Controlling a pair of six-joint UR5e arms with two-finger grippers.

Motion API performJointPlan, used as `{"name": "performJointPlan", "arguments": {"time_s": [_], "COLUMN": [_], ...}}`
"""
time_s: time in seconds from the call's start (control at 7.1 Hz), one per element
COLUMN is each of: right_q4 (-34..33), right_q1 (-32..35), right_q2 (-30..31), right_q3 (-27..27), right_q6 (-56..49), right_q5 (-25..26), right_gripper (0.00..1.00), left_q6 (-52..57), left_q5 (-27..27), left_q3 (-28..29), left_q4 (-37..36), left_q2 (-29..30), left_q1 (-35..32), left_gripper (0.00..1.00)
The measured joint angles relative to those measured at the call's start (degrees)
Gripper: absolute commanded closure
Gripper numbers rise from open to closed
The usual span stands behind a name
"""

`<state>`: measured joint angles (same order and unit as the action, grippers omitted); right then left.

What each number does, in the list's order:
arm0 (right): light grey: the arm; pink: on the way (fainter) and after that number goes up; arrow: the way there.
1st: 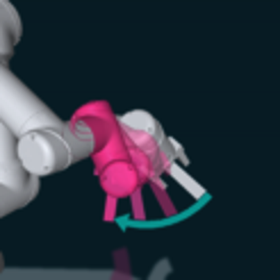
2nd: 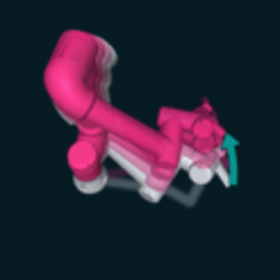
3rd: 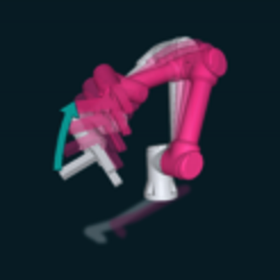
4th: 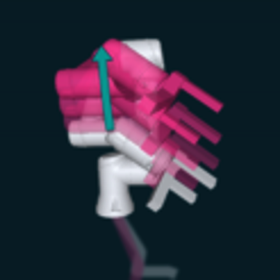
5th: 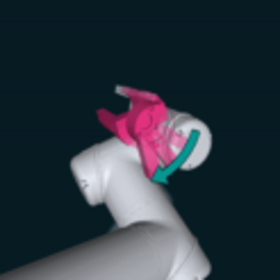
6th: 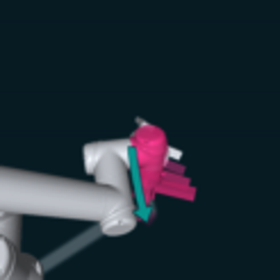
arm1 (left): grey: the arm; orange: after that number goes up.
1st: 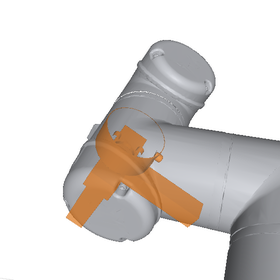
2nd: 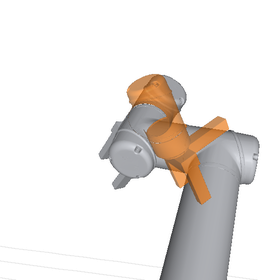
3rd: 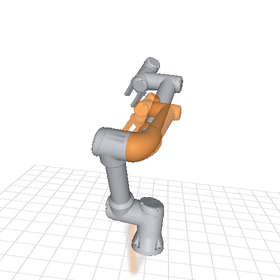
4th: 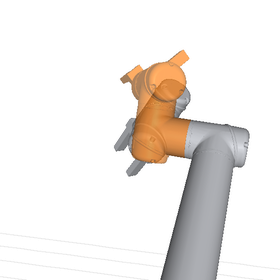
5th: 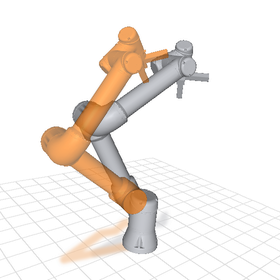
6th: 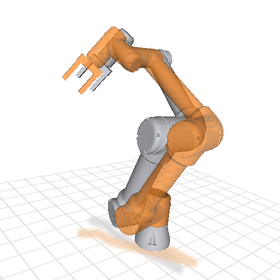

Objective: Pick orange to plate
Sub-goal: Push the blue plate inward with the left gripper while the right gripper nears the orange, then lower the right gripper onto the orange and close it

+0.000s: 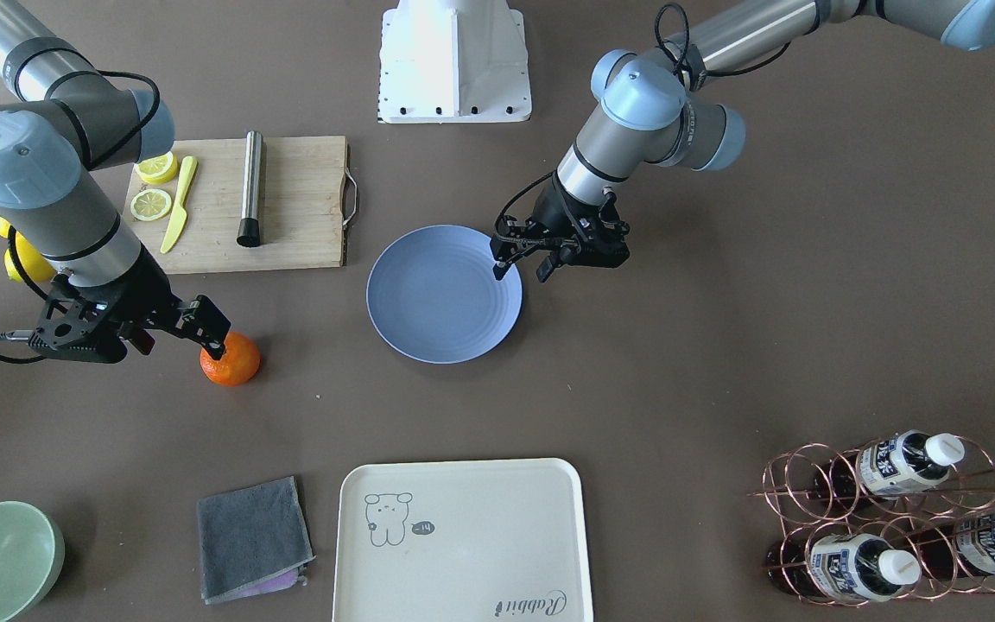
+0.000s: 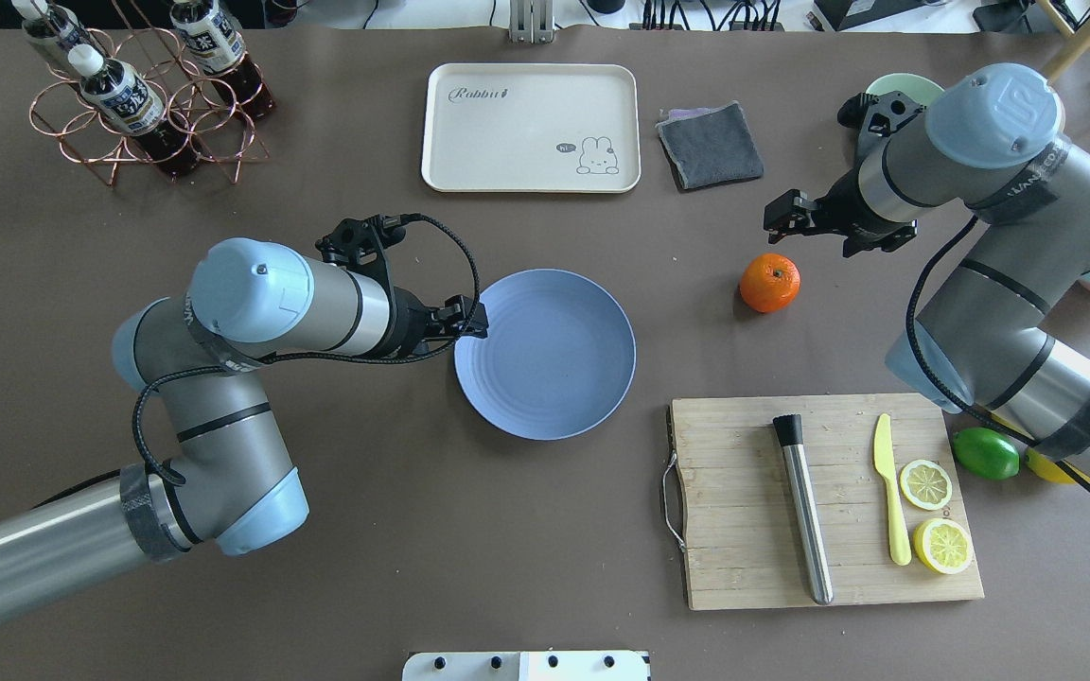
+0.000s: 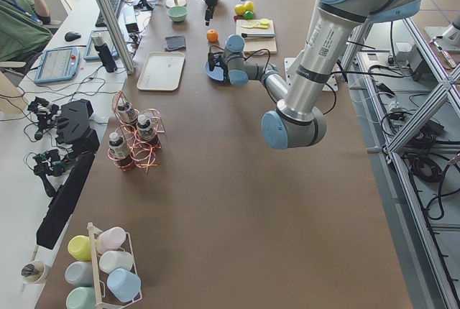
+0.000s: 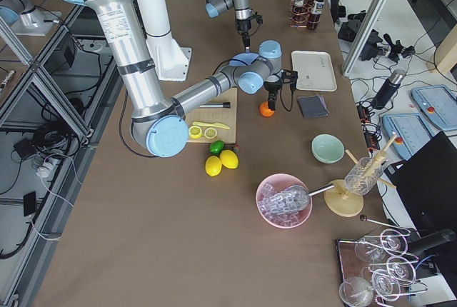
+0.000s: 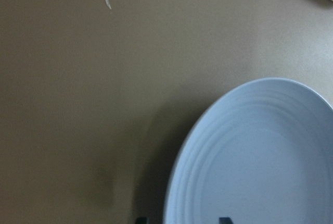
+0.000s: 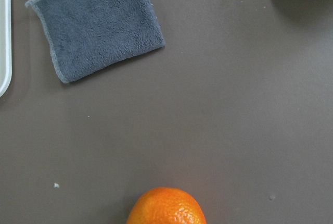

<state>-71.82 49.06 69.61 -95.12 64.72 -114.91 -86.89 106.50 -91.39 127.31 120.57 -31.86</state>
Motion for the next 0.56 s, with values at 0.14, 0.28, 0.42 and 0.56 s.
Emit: {"name": "performJointPlan", "arguments": {"time_s": [0.14, 0.28, 0.42, 0.56], "right_q4": [0.0, 0.0, 0.1, 0.2], "right_q1": [-0.8, -1.5, -2.4, -3.4], "right_q2": [0.0, 0.0, 0.0, -0.1], "right_q3": [0.1, 0.3, 0.5, 1.1], "right_q6": [0.0, 0.0, -0.1, -0.1], "right_q5": [0.7, 1.2, 1.8, 2.8], "right_gripper": [0.0, 0.0, 0.0, 0.0], "left_q6": [0.0, 0.0, 0.1, 0.1], "left_q5": [1.9, 3.6, 4.5, 4.8], "left_q3": [-0.3, -0.6, -0.8, -1.1], "left_q4": [0.0, 0.0, 0.0, 0.0], "left_q2": [-0.1, -0.2, -0.3, -0.5], "left_q1": [-2.0, -3.5, -4.4, -4.9], "left_gripper": [0.02, 0.02, 0.02, 0.02]}}
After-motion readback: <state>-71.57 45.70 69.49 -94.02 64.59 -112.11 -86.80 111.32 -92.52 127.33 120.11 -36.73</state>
